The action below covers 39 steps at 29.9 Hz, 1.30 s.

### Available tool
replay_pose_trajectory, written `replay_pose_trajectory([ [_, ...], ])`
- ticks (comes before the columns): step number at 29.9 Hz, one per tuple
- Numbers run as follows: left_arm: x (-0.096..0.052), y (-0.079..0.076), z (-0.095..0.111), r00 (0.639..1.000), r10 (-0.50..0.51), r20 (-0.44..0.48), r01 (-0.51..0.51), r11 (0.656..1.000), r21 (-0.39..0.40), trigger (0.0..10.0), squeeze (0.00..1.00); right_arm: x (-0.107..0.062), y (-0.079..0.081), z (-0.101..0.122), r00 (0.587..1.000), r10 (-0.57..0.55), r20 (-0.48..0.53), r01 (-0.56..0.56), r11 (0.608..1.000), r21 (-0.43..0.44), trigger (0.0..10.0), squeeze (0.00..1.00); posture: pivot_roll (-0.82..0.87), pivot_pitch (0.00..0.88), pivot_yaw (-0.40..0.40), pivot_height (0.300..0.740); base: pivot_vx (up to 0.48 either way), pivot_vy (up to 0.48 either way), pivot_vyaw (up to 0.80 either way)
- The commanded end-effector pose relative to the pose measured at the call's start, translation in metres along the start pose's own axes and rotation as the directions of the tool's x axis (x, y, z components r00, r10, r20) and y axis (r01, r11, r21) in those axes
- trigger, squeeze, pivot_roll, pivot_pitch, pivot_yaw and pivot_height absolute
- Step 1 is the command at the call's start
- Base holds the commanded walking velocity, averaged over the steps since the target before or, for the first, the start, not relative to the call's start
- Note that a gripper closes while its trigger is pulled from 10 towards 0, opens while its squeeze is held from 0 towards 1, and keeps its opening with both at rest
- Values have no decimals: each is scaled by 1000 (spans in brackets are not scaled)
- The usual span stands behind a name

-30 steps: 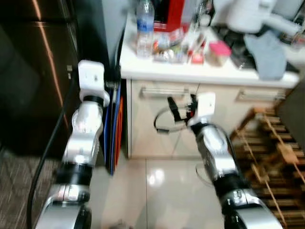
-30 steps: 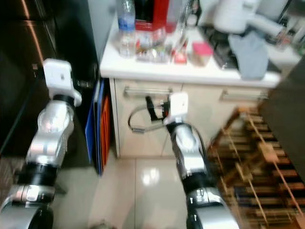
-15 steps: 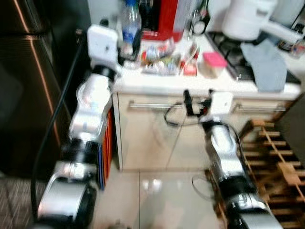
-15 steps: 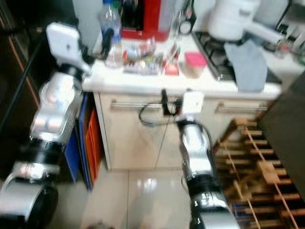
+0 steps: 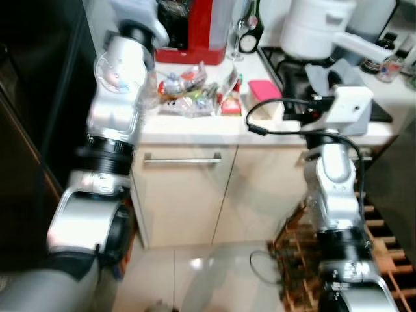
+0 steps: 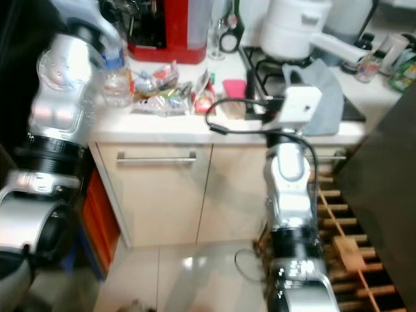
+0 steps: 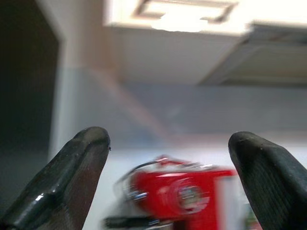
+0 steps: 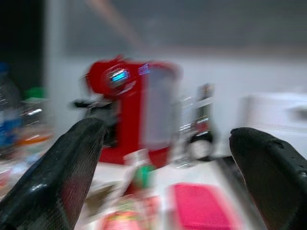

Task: Restocking fridge

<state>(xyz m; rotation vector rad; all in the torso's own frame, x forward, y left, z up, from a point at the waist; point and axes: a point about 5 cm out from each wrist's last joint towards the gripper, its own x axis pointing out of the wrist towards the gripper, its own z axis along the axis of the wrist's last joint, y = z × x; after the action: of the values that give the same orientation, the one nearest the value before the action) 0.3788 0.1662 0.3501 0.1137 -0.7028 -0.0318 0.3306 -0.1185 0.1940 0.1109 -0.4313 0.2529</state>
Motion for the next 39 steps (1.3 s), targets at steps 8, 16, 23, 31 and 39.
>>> replay_pose_trajectory([
  [8, 2, -14, -8, 999, -42, -29, 44, 998, 53, 10000, 0, -5, 5, -3, 996, 61, -59, -59, 998, 38, 10000, 0, 6, 0, -50, 740, 117, 0, 289],
  [16, 15, -4, 9, 999, -33, 14, 31, 991, 126, 10000, 0, -3, 6, 5, 997, 67, -32, -65, 997, 44, 10000, 0, 4, 0, -45, 740, 0, 0, 0],
  [23, 22, -4, -9, 992, -55, -116, 66, 994, 91, 10000, 0, -2, 9, 10, 996, 85, -21, -84, 995, 48, 10000, 0, 1, 0, -50, 740, 0, 0, 0],
  [31, 18, 5, -39, 953, 11, -304, 17, 996, 88, 10000, 0, -5, 14, 10, 994, 110, -26, -108, 993, 54, 10000, 0, -12, 0, -49, 740, 0, 0, 0],
  [39, 24, 2, -38, 948, -3, -318, 5, 1000, 5, 10000, 0, -13, 17, 9, 991, 127, -45, -125, 991, 52, 10000, 0, -47, 0, -47, 740, 0, 0, 0],
])
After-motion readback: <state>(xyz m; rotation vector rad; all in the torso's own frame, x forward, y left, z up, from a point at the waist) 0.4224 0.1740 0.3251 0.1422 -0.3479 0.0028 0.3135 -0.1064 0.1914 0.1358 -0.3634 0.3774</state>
